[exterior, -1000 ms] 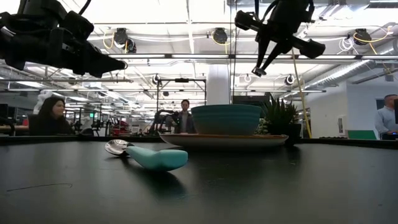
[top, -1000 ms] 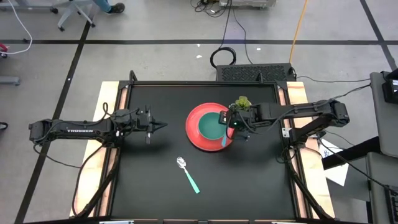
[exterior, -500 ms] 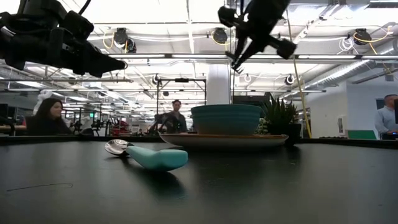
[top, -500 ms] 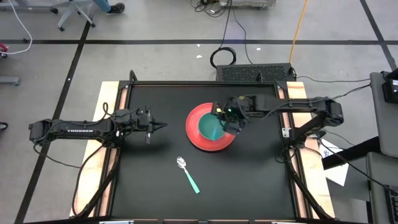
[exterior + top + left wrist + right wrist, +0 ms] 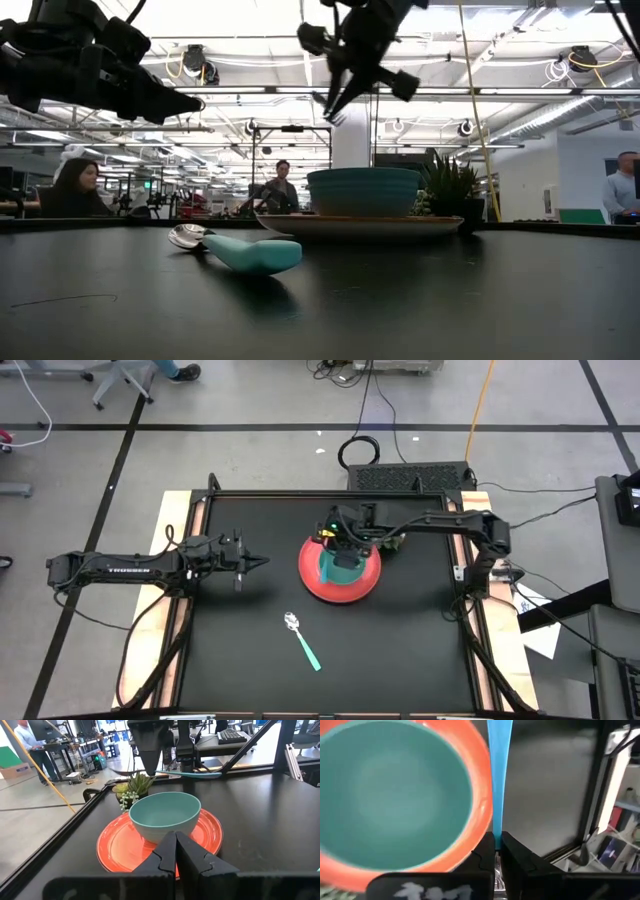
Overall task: Set table place
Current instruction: Put the blue fork on the right side of the green bowl
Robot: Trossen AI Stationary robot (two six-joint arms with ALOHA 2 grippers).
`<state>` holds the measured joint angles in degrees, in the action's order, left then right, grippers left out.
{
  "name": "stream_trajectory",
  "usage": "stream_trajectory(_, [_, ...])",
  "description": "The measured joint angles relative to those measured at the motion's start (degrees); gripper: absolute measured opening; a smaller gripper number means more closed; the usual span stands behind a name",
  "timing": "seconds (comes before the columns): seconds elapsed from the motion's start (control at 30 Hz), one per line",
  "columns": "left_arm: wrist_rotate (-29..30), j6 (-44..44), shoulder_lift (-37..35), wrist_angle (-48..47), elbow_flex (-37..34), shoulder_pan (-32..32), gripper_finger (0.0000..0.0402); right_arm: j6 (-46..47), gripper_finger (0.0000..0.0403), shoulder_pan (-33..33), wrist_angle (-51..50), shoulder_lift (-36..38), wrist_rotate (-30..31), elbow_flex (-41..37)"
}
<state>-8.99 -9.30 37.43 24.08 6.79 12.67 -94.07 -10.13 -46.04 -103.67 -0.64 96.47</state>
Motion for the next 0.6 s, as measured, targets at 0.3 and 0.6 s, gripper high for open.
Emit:
stream_trajectory(0.3, [0.0,-1.0,0.0,-0.2,0.0,0.0,0.0015,-2.9,0.0000,-1.5,0.7,-7.6,-4.7,8.4])
stream_trajectory(0.6, [0.0,-1.1,0.0,-0.4,0.0,0.0,0.0015,-4.2,0.0000,-3.4,2.2,-10.3,-9.3,10.3])
